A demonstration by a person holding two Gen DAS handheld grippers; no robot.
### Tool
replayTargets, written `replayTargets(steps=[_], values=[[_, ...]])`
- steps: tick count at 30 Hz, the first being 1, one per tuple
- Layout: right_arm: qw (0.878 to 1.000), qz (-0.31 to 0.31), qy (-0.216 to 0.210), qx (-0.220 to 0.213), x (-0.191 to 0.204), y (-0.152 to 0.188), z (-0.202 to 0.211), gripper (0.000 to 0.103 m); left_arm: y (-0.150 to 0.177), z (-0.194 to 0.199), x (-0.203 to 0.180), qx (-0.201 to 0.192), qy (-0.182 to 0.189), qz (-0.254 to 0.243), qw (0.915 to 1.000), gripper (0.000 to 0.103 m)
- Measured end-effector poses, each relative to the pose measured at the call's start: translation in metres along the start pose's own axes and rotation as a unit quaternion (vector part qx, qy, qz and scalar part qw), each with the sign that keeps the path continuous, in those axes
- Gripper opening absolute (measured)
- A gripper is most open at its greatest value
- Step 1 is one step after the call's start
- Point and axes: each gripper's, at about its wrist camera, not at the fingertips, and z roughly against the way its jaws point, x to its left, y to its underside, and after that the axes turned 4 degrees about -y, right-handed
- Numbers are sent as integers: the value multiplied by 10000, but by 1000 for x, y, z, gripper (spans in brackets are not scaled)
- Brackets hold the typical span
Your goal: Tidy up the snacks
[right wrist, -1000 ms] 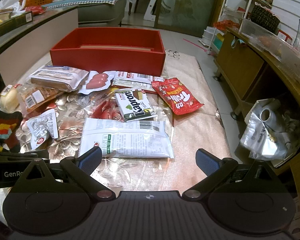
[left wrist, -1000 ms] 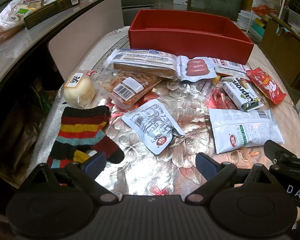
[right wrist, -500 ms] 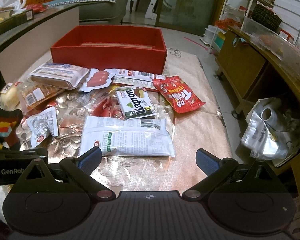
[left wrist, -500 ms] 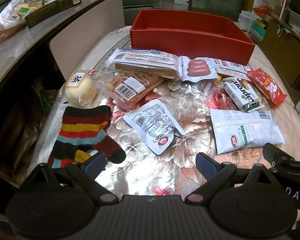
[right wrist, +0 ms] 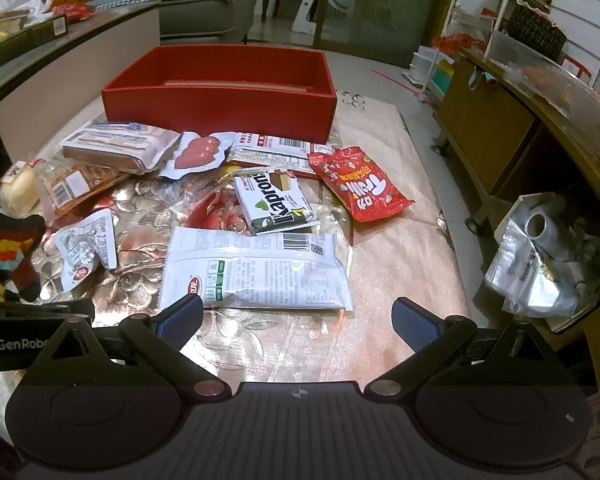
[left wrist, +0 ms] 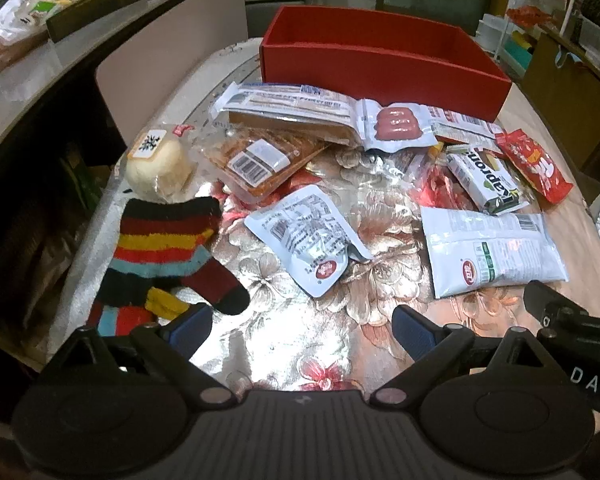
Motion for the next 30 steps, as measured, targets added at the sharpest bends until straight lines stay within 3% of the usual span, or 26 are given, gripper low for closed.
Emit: replayTargets(steps=[21, 30], values=[[9999, -28, -110, 80, -2, -8, -4, 102, -1, -14, 5, 716, 345, 104, 9968, 92], [9997, 17, -173, 176, 2, -8, -11, 102, 0, -15, -2, 723, 367, -145, 9966, 92]])
